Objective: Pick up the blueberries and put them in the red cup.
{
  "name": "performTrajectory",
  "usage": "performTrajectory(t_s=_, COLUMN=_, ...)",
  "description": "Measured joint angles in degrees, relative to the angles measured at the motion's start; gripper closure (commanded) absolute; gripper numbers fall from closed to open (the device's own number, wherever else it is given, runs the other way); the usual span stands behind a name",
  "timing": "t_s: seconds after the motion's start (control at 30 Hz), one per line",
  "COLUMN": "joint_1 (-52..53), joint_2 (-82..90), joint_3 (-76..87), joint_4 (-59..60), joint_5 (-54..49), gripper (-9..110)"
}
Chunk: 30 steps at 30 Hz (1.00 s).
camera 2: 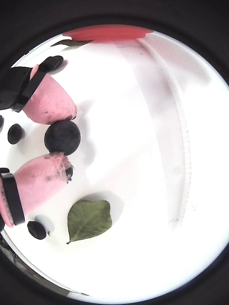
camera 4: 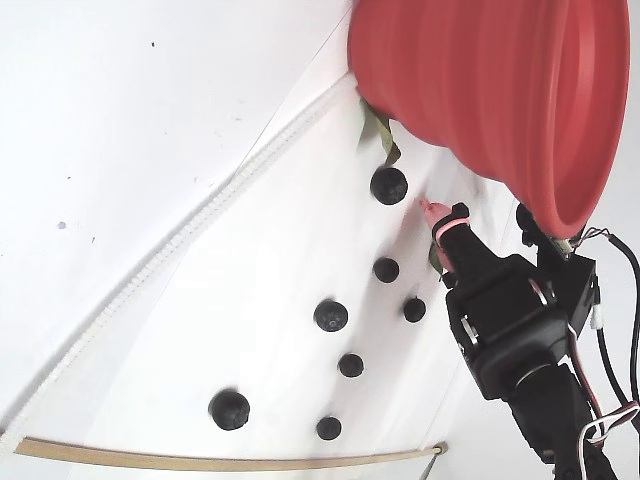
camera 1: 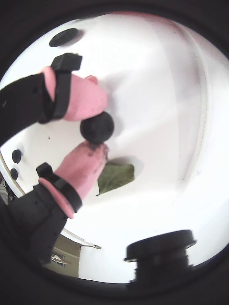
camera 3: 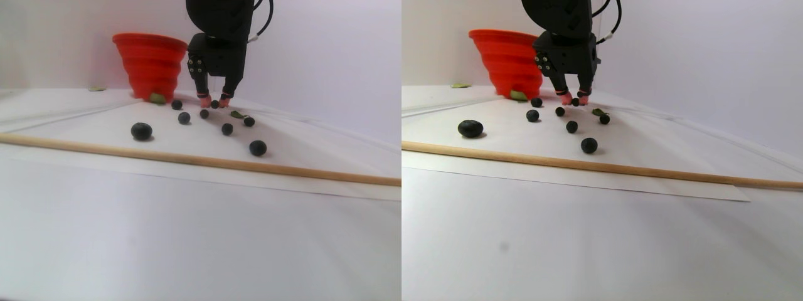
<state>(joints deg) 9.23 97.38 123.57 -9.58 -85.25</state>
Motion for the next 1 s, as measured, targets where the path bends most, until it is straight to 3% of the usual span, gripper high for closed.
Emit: performTrajectory(t_s=1.0, joint_1=1.14, joint_2=15.47, joint_3=3.43, joint_4=10.90, joint_5=-1.93, gripper=91)
